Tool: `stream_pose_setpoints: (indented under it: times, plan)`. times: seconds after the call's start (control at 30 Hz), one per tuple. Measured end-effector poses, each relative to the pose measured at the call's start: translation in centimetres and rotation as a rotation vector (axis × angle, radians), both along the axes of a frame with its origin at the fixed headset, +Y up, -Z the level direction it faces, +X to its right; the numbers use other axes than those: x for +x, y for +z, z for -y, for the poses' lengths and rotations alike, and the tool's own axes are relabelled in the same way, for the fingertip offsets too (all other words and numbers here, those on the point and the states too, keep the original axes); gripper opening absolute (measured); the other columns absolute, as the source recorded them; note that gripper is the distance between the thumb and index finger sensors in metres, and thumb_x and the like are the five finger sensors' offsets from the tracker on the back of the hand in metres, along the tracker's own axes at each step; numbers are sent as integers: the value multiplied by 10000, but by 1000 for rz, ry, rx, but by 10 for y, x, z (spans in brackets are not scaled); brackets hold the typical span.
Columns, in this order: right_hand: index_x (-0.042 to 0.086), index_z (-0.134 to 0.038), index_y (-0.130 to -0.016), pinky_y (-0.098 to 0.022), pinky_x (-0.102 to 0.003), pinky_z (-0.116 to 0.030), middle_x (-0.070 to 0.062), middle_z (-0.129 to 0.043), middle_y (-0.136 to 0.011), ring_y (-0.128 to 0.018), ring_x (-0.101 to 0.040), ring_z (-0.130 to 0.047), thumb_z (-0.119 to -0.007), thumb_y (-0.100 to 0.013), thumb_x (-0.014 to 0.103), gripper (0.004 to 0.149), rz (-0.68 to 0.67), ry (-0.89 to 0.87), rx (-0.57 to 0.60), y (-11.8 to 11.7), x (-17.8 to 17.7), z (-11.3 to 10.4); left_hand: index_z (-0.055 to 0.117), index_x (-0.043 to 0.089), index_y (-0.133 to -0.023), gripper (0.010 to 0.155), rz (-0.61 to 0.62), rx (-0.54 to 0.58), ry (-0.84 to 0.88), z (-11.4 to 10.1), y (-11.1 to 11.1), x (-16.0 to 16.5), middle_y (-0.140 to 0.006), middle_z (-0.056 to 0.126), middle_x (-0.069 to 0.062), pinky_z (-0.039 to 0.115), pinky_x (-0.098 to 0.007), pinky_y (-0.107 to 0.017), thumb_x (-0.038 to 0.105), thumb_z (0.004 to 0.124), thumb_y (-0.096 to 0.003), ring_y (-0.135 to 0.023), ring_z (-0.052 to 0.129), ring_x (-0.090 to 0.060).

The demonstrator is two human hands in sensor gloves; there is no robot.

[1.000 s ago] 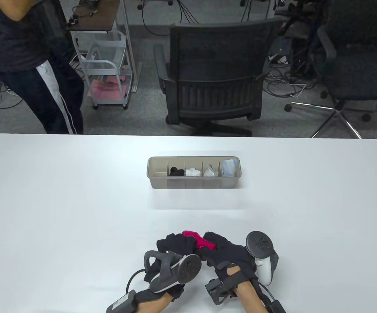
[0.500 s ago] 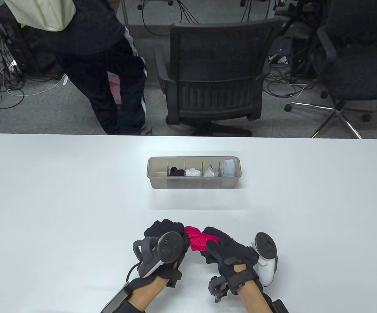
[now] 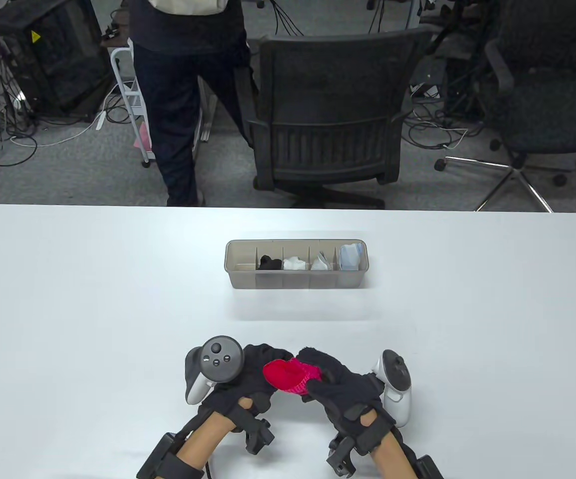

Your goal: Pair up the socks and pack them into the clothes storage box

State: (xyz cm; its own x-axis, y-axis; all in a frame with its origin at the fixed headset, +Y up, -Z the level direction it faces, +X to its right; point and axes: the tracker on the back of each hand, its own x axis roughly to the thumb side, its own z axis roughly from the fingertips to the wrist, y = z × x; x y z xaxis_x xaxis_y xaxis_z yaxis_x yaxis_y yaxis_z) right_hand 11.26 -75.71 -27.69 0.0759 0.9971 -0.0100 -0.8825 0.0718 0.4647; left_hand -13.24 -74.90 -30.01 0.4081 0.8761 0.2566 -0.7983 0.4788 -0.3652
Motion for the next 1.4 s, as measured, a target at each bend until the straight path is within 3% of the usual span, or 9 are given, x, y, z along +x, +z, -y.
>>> stream_pose_setpoints:
  times: [0.17, 0.23, 0.37, 0.5, 0.63, 0.9, 1.23, 1.33, 1.4]
  plan:
    - [293, -647, -942, -562, -429, -793, -39, -865, -982, -736, -245, -921, -856, -408, 246, 576, 260, 246, 140, 0, 21, -9, 764, 66, -932, 458, -160, -220, 227, 13, -4, -24, -719, 846, -139, 641, -597, -416, 254, 690, -521, -538, 793, -395]
    - [325, -677, -924, -556, -421, -811, -44, -880, -975, -731, -237, -940, -872, -398, 249, 566, 289, 249, 185, 1, 20, -11, 707, 65, -973, 680, -122, -373, 314, 17, 1, -20, -765, 801, -195, 604, -614, -430, 526, 667, -475, -566, 752, -432]
    - [385, -750, -878, -570, -409, -834, -19, -912, -963, -732, -216, -973, -911, -377, 253, 542, 212, 212, 244, 4, 2, -15, 701, 9, -959, 853, 27, -453, 250, 20, 11, 2, -729, 812, -168, 630, -589, -407, 664, 653, -414, -533, 772, -397]
    - [410, -771, -869, -575, -395, -855, -23, -910, -969, -742, -195, -996, -938, -372, 297, 536, 222, 329, 284, 3, 3, -19, 768, -164, -857, 789, -164, -465, 380, 22, 15, 4, -618, 860, -156, 654, -573, -362, 525, 721, -475, -454, 798, -371]
    - [420, -803, -841, -546, -441, -755, -54, -827, -938, -683, -216, -888, -934, -329, 489, 532, 545, 541, 401, 18, 7, -30, 759, -81, -884, 700, -311, -377, 336, 20, 14, -5, -645, 854, -149, 664, -559, -379, 484, 785, -471, -478, 799, -361]
    - [336, -831, -751, -465, -422, -703, 2, -845, -693, -490, -161, -797, -939, -291, 589, 536, 721, 962, 712, 40, -31, -50, 791, -76, -874, 698, -356, -236, 255, 10, 22, -2, -634, 880, -140, 682, -551, -375, 486, 807, -459, -470, 819, -350]
    - [229, -897, -752, -437, -431, -713, -36, -906, -647, -442, -182, -823, -865, -400, 370, 381, 797, 1173, 630, 37, -43, -49, 804, 76, -906, 568, -314, -174, 268, 0, 26, 3, -671, 879, -145, 691, -542, -400, 347, 885, -413, -503, 822, -340]
    - [230, -896, -749, -454, -432, -709, -37, -900, -651, -460, -181, -819, -838, -400, 343, 371, 752, 1149, 446, 25, -31, -40, 821, 84, -901, 553, -252, -197, 355, -3, 26, 4, -674, 880, -134, 696, -539, -403, 340, 882, -415, -510, 824, -337]
    - [260, -895, -745, -461, -417, -718, -8, -903, -652, -464, -161, -824, -816, -393, 363, 375, 704, 1067, 313, 16, -18, -31, 820, 60, -902, 561, -109, -325, 479, -1, 25, 11, -682, 879, -141, 690, -548, -408, 352, 871, -426, -518, 820, -346]
